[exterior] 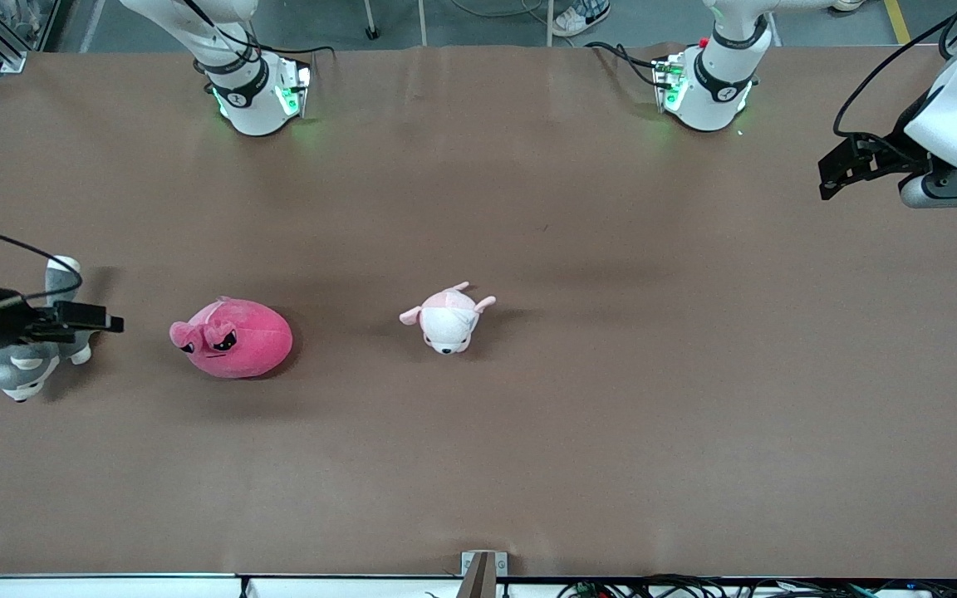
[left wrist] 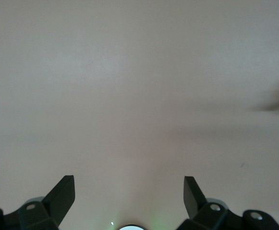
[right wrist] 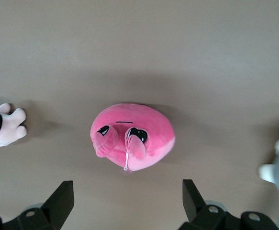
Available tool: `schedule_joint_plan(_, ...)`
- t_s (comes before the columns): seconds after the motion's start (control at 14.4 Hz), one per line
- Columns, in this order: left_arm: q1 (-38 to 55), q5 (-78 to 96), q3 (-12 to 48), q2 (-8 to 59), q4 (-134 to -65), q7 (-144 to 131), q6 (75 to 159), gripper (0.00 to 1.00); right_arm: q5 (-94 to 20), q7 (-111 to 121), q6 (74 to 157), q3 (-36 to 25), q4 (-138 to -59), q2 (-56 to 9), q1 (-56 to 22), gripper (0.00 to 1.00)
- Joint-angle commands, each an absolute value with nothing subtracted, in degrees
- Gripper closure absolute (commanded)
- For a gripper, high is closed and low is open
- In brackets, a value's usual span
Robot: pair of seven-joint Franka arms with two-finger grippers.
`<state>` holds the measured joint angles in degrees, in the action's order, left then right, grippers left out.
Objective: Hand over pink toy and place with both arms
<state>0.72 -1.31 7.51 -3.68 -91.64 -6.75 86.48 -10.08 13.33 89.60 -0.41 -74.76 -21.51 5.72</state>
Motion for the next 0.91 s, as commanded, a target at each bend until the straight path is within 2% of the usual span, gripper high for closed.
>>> schedule_joint_plan(0.0, 0.4, 0.0, 7.4, -4.5, -91.9, -5.0, 87.8, 0.00, -5.2, 9.8, 89.5, -0.4, -77.1, -13.9, 4.5, 0.00)
schedule_joint_plan(0.42, 0.3, 2.1, 7.0, -4.2, -92.3, -4.4, 88.9, 0.00, -3.3, 2.3, 89.6, -0.7, -81.3, -6.1, 6.1, 0.00)
schedule_joint_plan(0.63, 0.2, 2.1, 6.9, -4.3, -92.5, -4.4, 88.9, 0.00, -1.3, 1.0, 89.9, -0.3, -81.6, -5.8, 5.5, 0.00)
schedule_joint_plan(0.84, 0.3, 2.2, 6.9, -4.3, -92.7, -4.4, 88.9, 0.00, -0.1, 1.1, 93.6, -0.2, -88.6, -1.1, 5.0, 0.00)
